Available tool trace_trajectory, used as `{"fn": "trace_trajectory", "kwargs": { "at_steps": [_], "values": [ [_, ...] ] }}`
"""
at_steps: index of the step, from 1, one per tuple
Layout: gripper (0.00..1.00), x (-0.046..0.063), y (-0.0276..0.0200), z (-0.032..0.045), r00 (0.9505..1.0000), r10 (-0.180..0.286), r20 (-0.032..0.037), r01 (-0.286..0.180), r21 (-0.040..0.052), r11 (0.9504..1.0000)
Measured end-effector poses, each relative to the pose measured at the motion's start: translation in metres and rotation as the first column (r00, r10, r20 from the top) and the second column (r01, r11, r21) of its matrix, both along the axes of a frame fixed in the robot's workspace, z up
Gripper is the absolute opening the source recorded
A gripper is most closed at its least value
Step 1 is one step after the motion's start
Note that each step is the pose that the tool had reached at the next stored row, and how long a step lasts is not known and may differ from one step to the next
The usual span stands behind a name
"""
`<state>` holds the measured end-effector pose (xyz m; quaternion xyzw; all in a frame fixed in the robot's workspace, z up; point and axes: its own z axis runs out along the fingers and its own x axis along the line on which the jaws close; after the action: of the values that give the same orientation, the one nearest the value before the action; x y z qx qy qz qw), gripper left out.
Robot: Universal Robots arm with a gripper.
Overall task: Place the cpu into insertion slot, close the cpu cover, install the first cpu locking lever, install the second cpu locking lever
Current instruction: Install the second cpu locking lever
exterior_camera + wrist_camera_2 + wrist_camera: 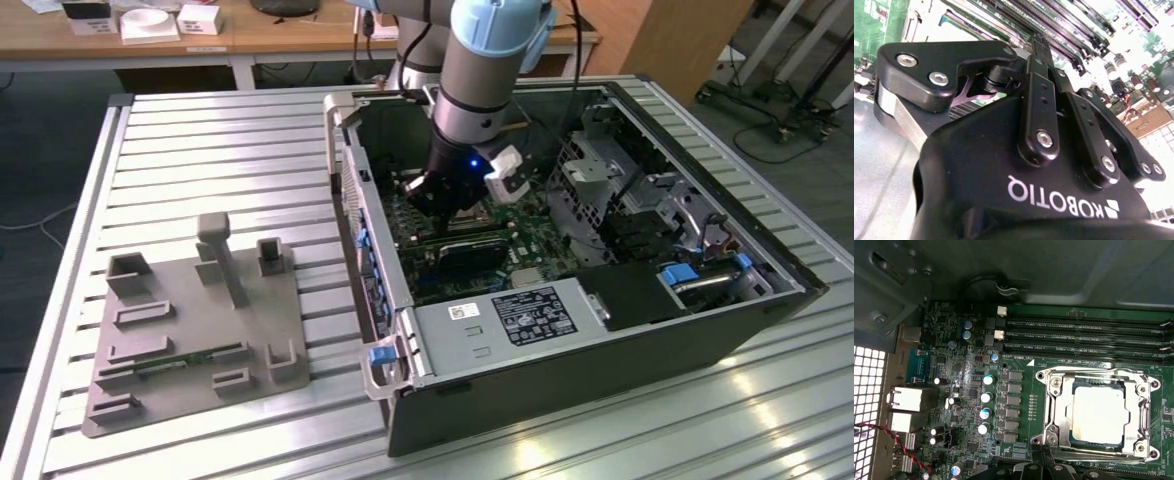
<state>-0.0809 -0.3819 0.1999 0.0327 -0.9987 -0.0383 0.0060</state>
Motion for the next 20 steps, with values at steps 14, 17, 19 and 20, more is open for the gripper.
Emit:
{"fn": "trace_trajectory", "kwargs": {
  "at_steps": [14, 17, 19, 20],
  "values": [
    [0.10, -0.0001, 0.0022, -0.0054, 1.0000, 0.002, -0.0003, -0.002, 0.0059, 1.0000],
    [0.10, -0.0001, 0.0023, -0.0056, 1.0000, 0.002, -0.0001, -0.002, 0.0062, 1.0000],
    [0.10, -0.0001, 0.0024, -0.0049, 1.0000, 0.002, 0.0001, -0.002, 0.0063, 1.0000],
    [0.10, 0.0000, 0.0026, -0.0036, 1.0000, 0.002, 0.0010, -0.002, 0.0077, 1.0000]
  ]
}}
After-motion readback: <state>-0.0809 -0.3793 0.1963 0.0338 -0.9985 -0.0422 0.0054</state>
